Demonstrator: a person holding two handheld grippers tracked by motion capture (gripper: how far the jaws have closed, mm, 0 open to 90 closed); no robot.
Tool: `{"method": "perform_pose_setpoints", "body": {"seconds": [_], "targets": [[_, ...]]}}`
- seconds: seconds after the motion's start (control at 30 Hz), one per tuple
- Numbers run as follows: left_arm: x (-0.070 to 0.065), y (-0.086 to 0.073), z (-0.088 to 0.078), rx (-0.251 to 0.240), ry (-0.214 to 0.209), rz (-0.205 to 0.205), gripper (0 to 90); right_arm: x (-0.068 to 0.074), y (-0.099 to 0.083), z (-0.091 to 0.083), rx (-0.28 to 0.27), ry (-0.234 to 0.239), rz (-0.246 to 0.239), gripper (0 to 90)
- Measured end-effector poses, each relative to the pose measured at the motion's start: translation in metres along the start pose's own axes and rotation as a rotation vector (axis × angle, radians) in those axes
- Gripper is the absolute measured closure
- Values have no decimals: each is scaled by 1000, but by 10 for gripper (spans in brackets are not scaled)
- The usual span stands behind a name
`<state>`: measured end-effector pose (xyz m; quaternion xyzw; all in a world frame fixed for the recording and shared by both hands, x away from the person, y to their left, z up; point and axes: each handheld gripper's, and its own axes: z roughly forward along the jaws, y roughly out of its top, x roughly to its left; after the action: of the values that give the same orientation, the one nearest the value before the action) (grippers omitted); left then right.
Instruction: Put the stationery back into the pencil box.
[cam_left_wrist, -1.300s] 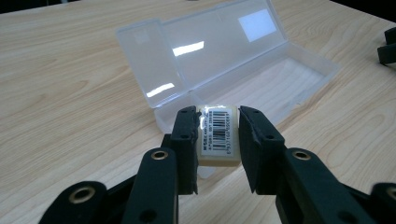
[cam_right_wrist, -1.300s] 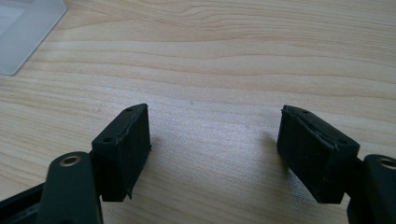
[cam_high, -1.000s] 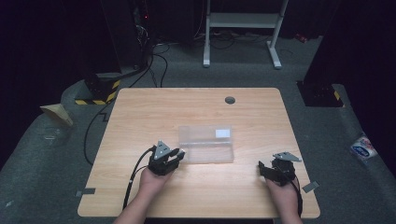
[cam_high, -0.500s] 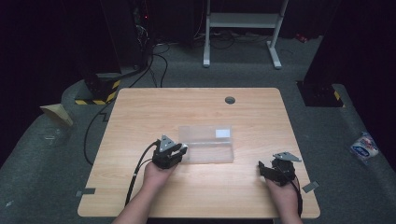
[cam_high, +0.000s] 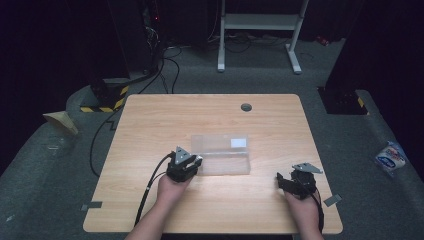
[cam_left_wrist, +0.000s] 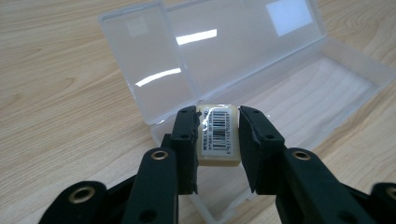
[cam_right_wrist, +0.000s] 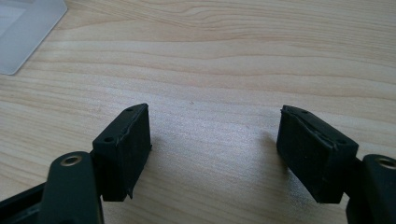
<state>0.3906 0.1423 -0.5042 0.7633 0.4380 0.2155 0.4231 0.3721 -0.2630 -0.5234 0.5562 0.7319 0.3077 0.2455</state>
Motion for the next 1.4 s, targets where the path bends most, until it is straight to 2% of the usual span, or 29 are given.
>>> {"method": "perform_pose_setpoints", "body": {"seconds": [0.3, 0.53, 0.77, 0.9, 0.97, 1.4], "targets": [[0, 1, 2, 11, 12, 2, 681, 0, 0, 0, 0, -3, 1, 257], [-1, 0, 5, 37, 27, -7, 681, 0, 0, 0, -1, -4, 1, 257], [-2, -1, 8, 54, 40, 6, 681, 0, 0, 0, -1, -4, 0, 257], [-1, -1, 9, 53, 40, 0, 673, 0, 0, 0, -1, -3, 1, 257], [-1, 0, 8, 43, 38, -14, 632, 0, 0, 0, -1, -3, 1, 258], [1, 1, 5, 17, 9, -26, 559, 0, 0, 0, -1, -4, 1, 258]]}}
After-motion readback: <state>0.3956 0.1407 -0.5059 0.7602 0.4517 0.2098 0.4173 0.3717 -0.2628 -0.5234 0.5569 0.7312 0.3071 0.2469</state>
